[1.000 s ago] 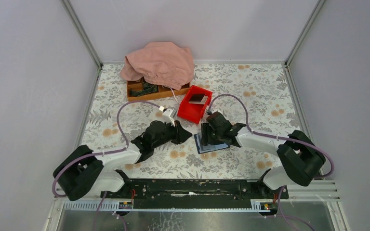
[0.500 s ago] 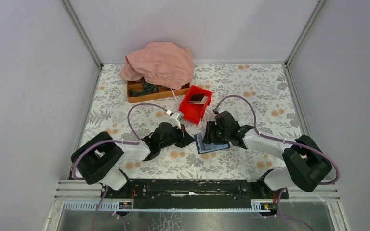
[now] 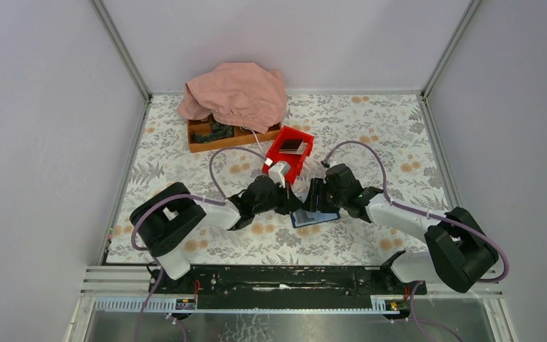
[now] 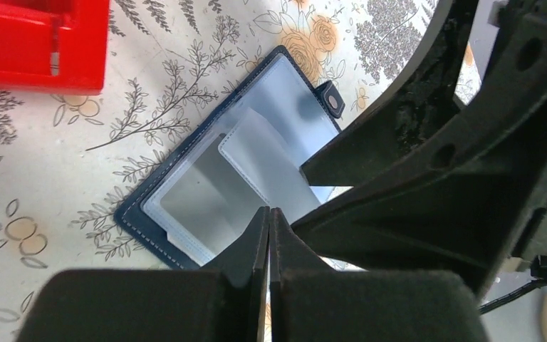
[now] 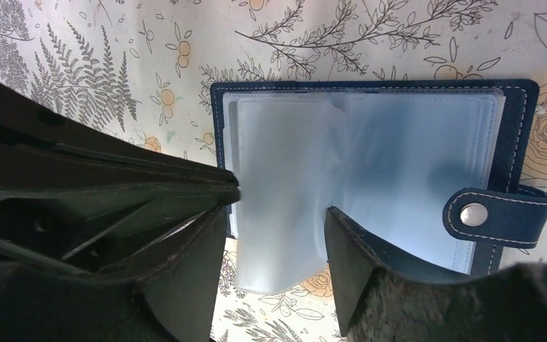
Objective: Take the credit cards out of the card holder
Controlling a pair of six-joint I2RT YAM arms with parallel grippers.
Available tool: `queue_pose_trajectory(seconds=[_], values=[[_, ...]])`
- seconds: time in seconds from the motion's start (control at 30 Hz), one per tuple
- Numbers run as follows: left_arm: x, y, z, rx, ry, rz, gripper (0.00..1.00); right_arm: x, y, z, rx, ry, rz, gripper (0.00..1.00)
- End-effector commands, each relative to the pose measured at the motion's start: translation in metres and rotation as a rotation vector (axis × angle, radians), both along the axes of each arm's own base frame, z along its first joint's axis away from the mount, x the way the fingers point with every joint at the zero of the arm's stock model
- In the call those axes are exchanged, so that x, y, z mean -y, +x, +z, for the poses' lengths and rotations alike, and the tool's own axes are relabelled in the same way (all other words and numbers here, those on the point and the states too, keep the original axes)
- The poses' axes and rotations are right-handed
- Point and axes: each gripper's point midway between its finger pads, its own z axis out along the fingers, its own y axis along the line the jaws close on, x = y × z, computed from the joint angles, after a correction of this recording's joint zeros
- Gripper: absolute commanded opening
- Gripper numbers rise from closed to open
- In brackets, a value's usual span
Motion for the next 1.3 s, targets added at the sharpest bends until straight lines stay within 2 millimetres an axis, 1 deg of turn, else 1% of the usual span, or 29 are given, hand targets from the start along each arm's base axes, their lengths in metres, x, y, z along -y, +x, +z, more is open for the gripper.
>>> queue_pose_trajectory(seconds=[0.0, 0.13, 0.27, 0.4, 0.63, 0.77, 0.9, 1.17, 1.27], values=[[0.016, 0.007, 0.002, 0.019, -0.018, -0.009, 0.00, -0.005, 0.005, 0.013, 0.035, 0.055, 0.008, 0.60], [0.021, 0.008, -0.006, 0.004, 0.001, -0.018, 0.00, -0.006, 0.005, 0.018, 0.051, 0.072, 0.011, 0.60], [0.026, 0.008, -0.007, 0.003, 0.006, -0.026, 0.00, -0.001, 0.007, 0.023, 0.076, 0.059, 0.009, 0.63], [0.034, 0.011, -0.001, 0.016, 0.004, -0.035, 0.00, 0.010, 0.008, 0.034, 0.124, 0.030, -0.017, 0.65], [0.048, 0.010, -0.003, 0.009, -0.001, -0.065, 0.00, 0.032, 0.009, 0.046, 0.177, -0.025, -0.081, 0.66], [0.054, 0.010, 0.004, 0.030, -0.018, -0.076, 0.00, 0.037, 0.008, 0.057, 0.217, -0.014, -0.093, 0.66], [0.059, 0.013, 0.011, 0.061, -0.027, -0.084, 0.00, 0.039, 0.006, 0.062, 0.233, -0.010, -0.085, 0.66], [0.083, 0.015, 0.051, 0.134, -0.114, -0.155, 0.00, 0.044, 0.003, 0.067, 0.263, -0.007, -0.091, 0.65], [0.083, 0.016, 0.057, 0.157, -0.108, -0.155, 0.00, 0.044, 0.003, 0.070, 0.273, 0.002, -0.090, 0.65]])
